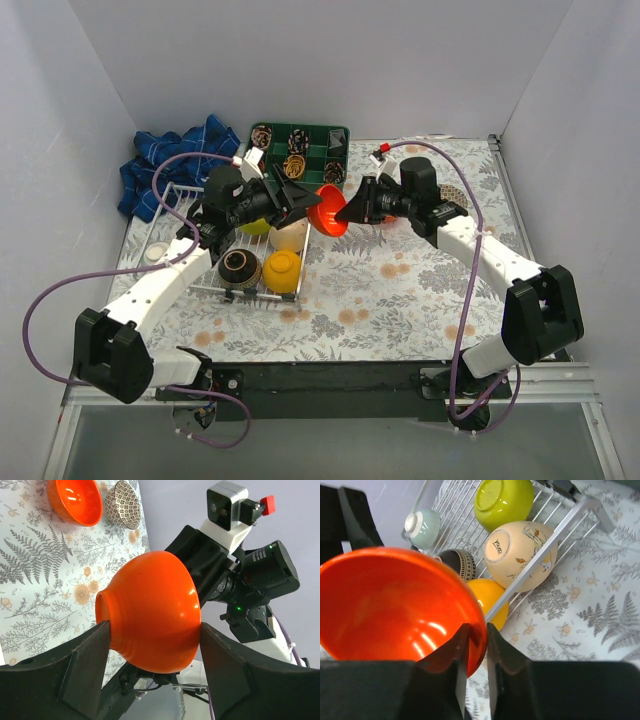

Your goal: Unload the bowls from the dish rack

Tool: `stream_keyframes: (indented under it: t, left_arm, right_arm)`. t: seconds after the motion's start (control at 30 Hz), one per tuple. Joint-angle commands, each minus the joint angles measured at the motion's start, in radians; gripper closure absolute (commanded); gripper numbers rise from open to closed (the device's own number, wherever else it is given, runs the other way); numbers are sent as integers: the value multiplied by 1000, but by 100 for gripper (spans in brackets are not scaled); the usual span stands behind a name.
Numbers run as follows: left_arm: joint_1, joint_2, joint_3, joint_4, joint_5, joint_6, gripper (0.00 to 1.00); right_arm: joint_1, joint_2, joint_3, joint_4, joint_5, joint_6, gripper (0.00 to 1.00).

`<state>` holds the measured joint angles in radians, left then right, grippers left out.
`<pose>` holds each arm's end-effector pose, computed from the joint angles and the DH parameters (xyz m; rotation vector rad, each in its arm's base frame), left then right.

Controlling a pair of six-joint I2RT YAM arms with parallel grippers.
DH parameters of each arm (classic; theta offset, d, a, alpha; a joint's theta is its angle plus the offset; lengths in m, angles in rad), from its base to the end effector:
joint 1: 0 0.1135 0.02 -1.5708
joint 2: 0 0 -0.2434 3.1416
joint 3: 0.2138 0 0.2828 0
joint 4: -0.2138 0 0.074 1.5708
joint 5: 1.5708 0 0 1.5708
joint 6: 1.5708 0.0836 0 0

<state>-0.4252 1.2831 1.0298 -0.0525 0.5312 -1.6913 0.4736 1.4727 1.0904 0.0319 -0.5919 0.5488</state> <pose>0.3222 -0.1924 0.2918 -0.9940 2.1321 -1.7814 0.3433 0.2283 0.2591 -0.3544 2.0345 1.2280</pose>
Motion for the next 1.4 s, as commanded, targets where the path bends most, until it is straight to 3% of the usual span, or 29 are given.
stream_keyframes:
  t: [0.0,0.03,0.13,0.17,0.23,0.27,0.33,0.37,0.57,0.8,1.03,1.37]
  left_arm:
    - [-6,-59,-20,46,1,13,97]
    - [-4,-60,-20,40,-7,27,95]
    - [-6,-64,-1,-44,-62,100,74]
    - [-4,-68,16,-65,-89,126,58]
    - [-3,-77,35,-140,-175,204,37]
    - [-4,-79,62,-170,-209,234,19]
    - [-4,-90,93,-257,-323,325,4]
    - [-3,-94,107,-283,-361,352,2]
    - [-4,-131,176,-441,-670,545,2]
    - [-3,-160,177,-537,-845,642,2]
    - [-3,-171,174,-590,-927,688,2]
    - [-3,-185,130,-601,-942,700,2]
  right_arm:
    - [3,-15,46,31,-14,8,92]
    - [2,-18,49,23,-2,2,97]
    - [-4,-23,71,-30,33,-48,99]
    - [-7,-23,78,-76,43,-64,99]
    - [-29,-26,101,-156,78,-107,99]
    - [-38,-25,109,-183,90,-121,99]
    - [-67,-22,149,-300,154,-159,99]
    - [-79,-19,166,-346,185,-199,99]
    - [-197,40,287,-561,374,-306,99]
    - [-294,248,483,-679,478,-349,99]
    - [-300,435,635,-691,560,-314,99]
    - [-300,618,763,-716,553,-286,99]
